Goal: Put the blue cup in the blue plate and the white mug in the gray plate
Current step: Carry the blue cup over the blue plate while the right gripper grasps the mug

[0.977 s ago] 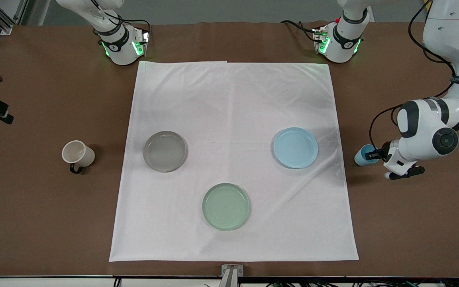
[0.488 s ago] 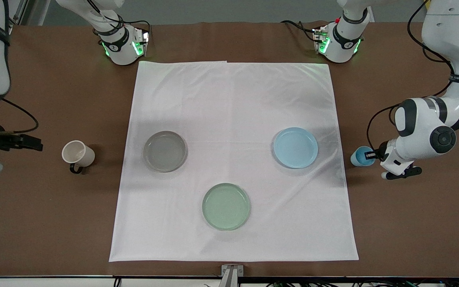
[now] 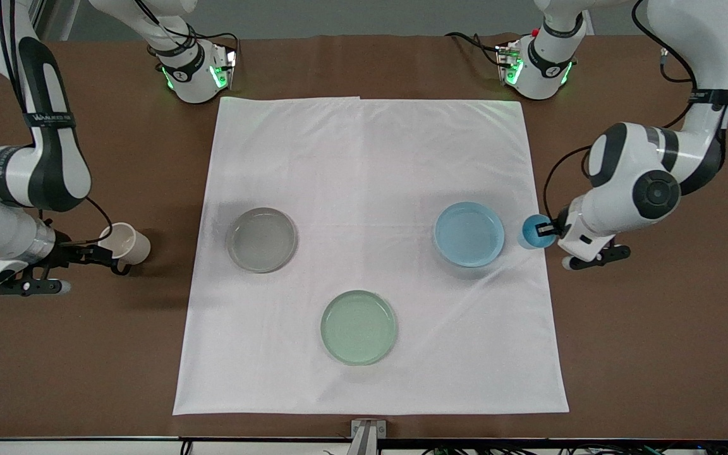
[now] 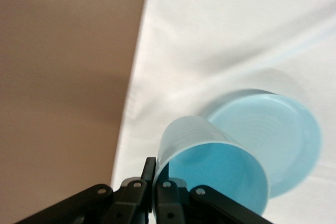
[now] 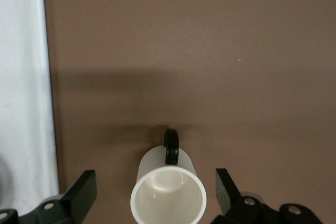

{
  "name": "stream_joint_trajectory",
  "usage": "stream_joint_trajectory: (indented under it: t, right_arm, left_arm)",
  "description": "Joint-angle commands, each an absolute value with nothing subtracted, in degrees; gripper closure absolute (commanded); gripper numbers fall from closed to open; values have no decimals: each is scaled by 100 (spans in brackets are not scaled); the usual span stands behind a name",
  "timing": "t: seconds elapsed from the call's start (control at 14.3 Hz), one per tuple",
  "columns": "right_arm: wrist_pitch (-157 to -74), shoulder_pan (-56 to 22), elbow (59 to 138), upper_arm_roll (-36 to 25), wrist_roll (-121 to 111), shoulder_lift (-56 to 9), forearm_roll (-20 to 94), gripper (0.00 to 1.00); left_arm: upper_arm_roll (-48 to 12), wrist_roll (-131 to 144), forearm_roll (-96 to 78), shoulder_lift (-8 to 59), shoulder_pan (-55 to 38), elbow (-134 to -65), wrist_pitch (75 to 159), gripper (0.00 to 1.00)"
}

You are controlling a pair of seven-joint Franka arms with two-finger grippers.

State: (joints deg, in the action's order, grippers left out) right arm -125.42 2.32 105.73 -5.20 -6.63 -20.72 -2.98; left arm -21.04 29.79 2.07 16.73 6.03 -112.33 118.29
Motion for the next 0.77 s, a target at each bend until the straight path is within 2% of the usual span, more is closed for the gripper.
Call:
stream_joint_trajectory:
  t: [0.0, 0.21, 0.49, 0.7]
  right_arm:
    - [-12999, 421, 10907, -466, -747, -2240, -247, 0]
    - [-13279, 474, 10907, -466, -1123, -2583, 96, 0]
    - [-13509, 571, 10793, -466, -1186, -2891, 149, 0]
    - [-13500, 580, 10784, -466, -1187, -2927, 167, 12]
  left_arm:
    - [-2451, 3785, 246, 1880, 423, -11232, 11979, 100]
    - [-2452, 4446, 290, 2152, -25, -11232, 12242, 100]
    - [-2443, 4632, 299, 2259, -123, -11311, 12481, 100]
    - [-2443, 4623, 308, 2215, -97, -11364, 12437, 100]
